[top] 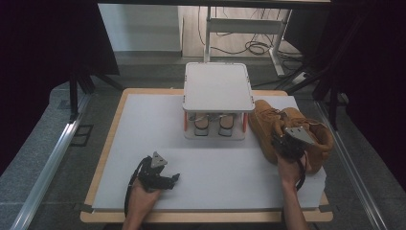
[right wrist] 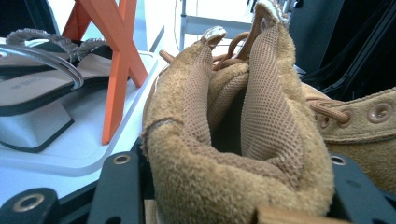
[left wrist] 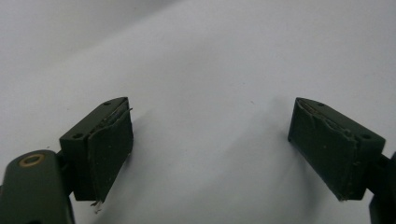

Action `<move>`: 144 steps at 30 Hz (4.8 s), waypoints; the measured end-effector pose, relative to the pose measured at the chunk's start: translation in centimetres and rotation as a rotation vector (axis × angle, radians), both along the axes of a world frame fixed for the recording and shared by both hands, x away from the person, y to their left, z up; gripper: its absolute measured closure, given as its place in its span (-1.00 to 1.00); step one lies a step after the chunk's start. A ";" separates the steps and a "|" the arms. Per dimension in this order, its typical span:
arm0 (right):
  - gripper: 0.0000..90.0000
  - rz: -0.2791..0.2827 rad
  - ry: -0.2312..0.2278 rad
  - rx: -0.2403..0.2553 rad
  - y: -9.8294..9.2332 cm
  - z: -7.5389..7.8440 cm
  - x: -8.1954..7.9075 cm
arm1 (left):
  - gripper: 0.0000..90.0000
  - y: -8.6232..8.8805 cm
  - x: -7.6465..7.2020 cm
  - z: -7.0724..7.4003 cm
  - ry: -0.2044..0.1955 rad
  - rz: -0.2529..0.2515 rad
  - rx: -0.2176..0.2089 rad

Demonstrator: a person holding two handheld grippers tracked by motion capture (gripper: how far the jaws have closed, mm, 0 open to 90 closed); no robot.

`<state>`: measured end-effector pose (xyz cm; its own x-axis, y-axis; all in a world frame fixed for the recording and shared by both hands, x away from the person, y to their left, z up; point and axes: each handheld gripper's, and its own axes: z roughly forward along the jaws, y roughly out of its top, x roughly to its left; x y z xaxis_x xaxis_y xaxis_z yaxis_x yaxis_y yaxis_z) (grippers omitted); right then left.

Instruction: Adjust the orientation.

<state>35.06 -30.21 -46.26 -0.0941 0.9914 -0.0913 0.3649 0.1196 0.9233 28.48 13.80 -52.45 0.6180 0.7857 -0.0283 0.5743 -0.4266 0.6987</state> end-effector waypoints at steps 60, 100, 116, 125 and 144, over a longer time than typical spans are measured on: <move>0.20 0.001 -0.172 0.089 -2.1 10.7 -0.9 | -0.69 0.0 0.0 0.0 -0.003 0.001 -0.002; 0.24 0.061 -0.276 0.073 0.7 16.4 0.4 | -0.69 0.0 0.0 0.0 -0.003 -0.001 0.001; 0.24 0.122 -0.285 0.089 4.2 16.7 1.8 | -0.69 0.0 0.0 0.0 -0.006 -0.002 0.002; 0.24 0.162 -0.287 0.093 6.3 17.0 2.4 | -0.69 0.0 0.0 0.0 -0.005 -0.002 0.005; 0.24 0.254 -0.278 0.096 12.2 16.8 4.9 | -0.68 0.0 0.0 0.0 -0.005 -0.004 0.006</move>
<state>39.94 -18.03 -29.42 -0.3220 0.9451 -0.0562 0.0686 0.0825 0.9942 28.48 13.83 -52.44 0.6209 0.7836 -0.0203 0.5692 -0.4330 0.6989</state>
